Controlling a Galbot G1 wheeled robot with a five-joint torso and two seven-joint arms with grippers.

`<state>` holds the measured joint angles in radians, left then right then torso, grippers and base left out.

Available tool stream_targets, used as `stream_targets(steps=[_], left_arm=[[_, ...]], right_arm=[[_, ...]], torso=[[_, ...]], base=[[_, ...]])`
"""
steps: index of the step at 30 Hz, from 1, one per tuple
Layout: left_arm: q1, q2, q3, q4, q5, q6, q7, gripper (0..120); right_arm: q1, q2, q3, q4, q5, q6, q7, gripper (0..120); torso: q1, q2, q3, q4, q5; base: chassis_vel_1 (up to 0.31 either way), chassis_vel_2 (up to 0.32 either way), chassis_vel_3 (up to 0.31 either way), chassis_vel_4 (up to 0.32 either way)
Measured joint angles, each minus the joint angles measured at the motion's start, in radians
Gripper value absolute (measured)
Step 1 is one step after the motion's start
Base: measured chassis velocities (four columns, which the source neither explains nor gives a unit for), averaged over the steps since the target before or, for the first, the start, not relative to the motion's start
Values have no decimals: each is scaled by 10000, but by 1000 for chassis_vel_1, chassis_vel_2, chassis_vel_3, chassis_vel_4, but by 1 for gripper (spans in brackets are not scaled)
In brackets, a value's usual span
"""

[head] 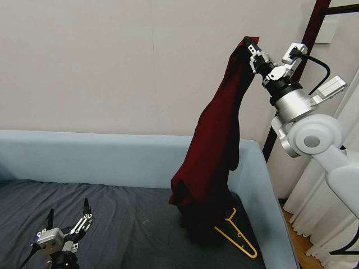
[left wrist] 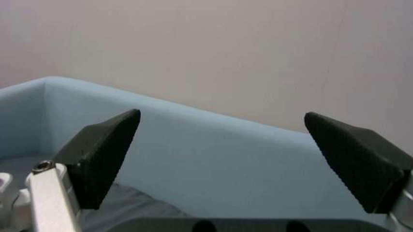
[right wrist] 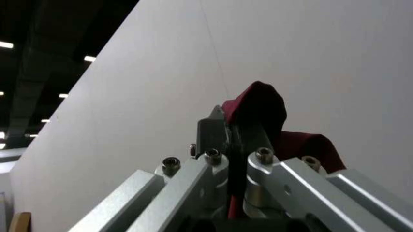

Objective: Pick up the clothes from the sofa and hang them on the clothes hanger.

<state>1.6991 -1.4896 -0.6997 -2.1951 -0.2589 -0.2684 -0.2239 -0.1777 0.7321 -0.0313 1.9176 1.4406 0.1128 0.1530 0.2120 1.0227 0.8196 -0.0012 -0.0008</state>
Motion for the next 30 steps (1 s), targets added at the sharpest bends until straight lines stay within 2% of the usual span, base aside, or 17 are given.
stream_targets(steps=[6,10,15,25,30], left_arm=[[-12,140,-59,-14,-84,13,-4,100],[-43,164,-63,5,-103,22,-4,100],[-68,207,-53,31,-111,34,-14,100],[-115,194,-8,184,-106,38,-23,100],[-107,159,66,283,-37,-7,-40,100]], right_arm=[[-90,1,18,4,-39,-9,-24,0],[-619,14,6,83,-250,-10,-31,0],[-2446,152,-105,187,-951,29,-92,0],[-3934,508,-727,31,-1796,36,30,0],[-5187,848,-1632,-431,-2823,-33,-29,0]], torso=[[0,0,0,0,-1],[0,0,0,0,-2],[0,0,0,-2,3],[0,0,-1,1,-3],[0,0,0,1,-1]], base=[[0,0,0,0],[0,0,0,0],[0,0,0,0],[0,0,0,0],[0,0,0,0]])
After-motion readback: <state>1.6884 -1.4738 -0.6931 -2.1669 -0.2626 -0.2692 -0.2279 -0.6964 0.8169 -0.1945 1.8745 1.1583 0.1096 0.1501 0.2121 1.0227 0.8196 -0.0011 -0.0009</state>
